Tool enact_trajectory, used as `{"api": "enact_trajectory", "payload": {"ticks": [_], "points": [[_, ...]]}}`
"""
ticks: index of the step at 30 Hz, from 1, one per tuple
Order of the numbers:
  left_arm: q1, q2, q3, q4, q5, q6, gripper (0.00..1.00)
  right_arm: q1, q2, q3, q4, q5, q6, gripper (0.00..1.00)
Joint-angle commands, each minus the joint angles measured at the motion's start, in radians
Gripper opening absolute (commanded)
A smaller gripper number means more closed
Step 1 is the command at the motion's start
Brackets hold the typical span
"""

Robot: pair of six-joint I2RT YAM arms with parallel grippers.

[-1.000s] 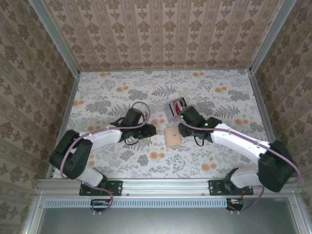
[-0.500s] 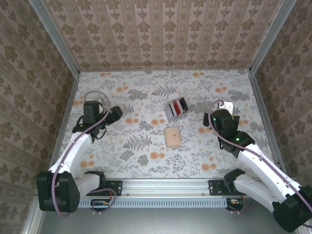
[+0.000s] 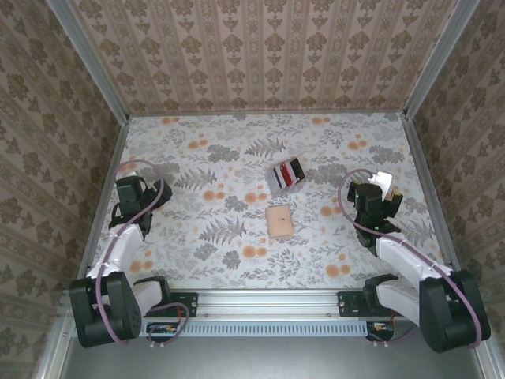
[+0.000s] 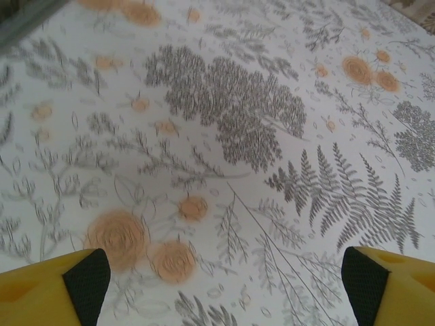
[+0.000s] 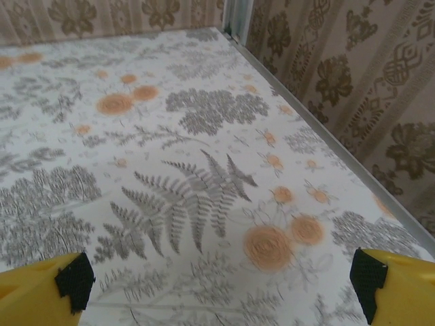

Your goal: Put the credit cards into the card holder

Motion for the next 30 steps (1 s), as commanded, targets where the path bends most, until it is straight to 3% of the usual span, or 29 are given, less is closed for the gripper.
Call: {"api": "enact_trajectory", "payload": {"ticks": [1, 5, 8, 12, 14, 20, 22, 26, 27, 30], "points": [[0.002, 0.025, -0.042, 0.219, -0.064, 0.169, 0.93, -0.028, 0.075, -0.035, 0.280, -0.081, -0.035, 1.00], [0.002, 0.088, -0.097, 0.388, -0.084, 0.255, 0.93, -0.049, 0.192, 0.006, 0.335, -0.066, -0.006, 1.00], [0.002, 0.135, -0.151, 0.563, -0.086, 0.263, 0.94, -0.050, 0.234, 0.025, 0.372, -0.133, -0.066, 1.00], [0.004, 0.249, -0.186, 0.774, -0.058, 0.265, 1.00, -0.051, 0.276, -0.029, 0.549, -0.188, -0.115, 1.00], [0.003, 0.294, -0.179, 0.811, -0.045, 0.273, 1.00, -0.053, 0.337, -0.041, 0.626, -0.208, -0.126, 1.00], [-0.017, 0.314, -0.172, 0.827, 0.010, 0.322, 1.00, -0.073, 0.393, 0.000, 0.590, -0.360, -0.158, 1.00], [-0.036, 0.327, -0.182, 0.864, 0.058, 0.361, 1.00, -0.073, 0.466, 0.002, 0.670, -0.350, -0.171, 1.00], [-0.099, 0.450, -0.155, 0.947, 0.113, 0.471, 1.00, -0.075, 0.443, 0.019, 0.595, -0.355, -0.158, 1.00], [-0.104, 0.441, -0.117, 0.858, 0.117, 0.477, 1.00, -0.077, 0.442, 0.019, 0.598, -0.356, -0.157, 1.00], [-0.109, 0.437, -0.119, 0.852, 0.047, 0.450, 1.00, -0.076, 0.445, 0.019, 0.601, -0.356, -0.158, 1.00]]}}
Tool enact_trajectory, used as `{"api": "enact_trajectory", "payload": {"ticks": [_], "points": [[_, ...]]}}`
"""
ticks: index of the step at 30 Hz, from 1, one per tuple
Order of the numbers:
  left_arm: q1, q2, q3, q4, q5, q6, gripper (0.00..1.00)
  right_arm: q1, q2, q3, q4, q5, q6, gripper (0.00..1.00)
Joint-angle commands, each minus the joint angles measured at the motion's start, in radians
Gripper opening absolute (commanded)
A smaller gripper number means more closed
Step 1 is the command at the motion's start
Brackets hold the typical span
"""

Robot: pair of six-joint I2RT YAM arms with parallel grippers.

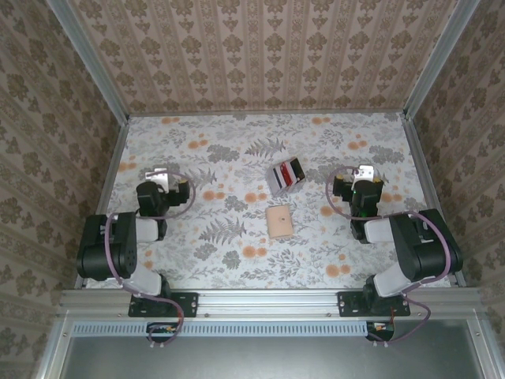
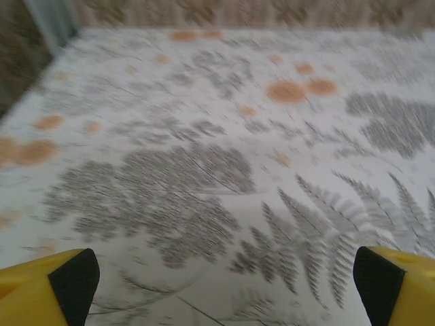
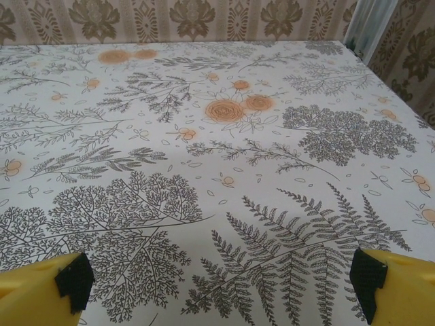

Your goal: Put the credit cards into the card holder

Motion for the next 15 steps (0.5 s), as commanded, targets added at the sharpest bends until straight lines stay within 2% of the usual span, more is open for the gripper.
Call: {"api": "enact_trajectory", "payload": {"ticks": [1, 15], "points": [[-0.004, -0.007, 0.039, -0.004, -0.016, 0.048, 1.00, -0.006, 0.003, 0.024, 0.024, -0.025, -0.007, 1.00], [-0.016, -0.004, 0.043, -0.008, -0.035, 0.056, 1.00, -0.006, 0.003, 0.024, 0.026, -0.024, -0.008, 1.00]]}}
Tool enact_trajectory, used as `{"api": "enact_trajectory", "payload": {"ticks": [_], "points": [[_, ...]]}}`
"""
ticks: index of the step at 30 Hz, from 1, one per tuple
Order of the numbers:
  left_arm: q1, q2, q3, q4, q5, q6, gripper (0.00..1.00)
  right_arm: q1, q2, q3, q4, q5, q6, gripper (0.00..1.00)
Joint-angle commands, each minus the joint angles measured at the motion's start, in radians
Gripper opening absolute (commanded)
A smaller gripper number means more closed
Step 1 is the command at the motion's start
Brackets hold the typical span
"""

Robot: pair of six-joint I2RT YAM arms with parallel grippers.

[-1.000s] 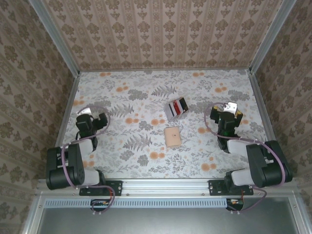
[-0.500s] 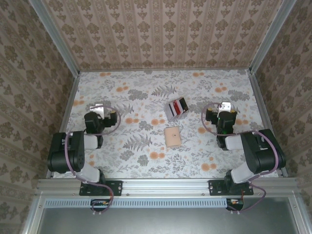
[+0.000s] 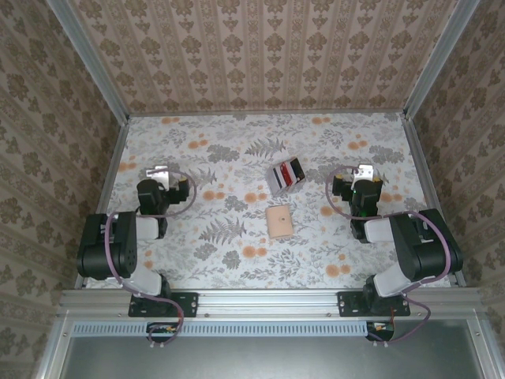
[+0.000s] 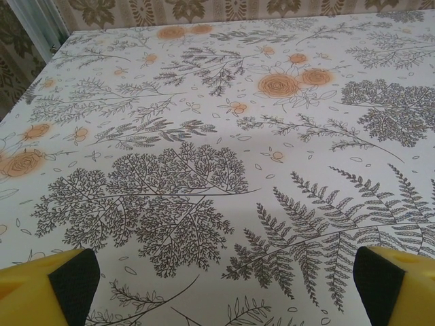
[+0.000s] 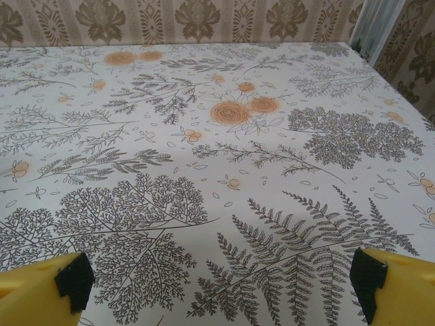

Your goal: Put the credit cards into the card holder

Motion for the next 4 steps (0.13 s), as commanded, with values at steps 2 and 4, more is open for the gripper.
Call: {"api": "enact_trajectory", "payload": {"ticks": [2, 4], "points": [[-0.009, -0.006, 0.021, -0.006, -0.017, 0.034, 1.00, -0.006, 0.003, 0.020, 0.026, -0.013, -0.009, 1.00], [-0.009, -0.007, 0.021, -0.004, -0.017, 0.033, 1.00, -0.006, 0.003, 0.022, 0.024, -0.012, -0.009, 1.00]]}}
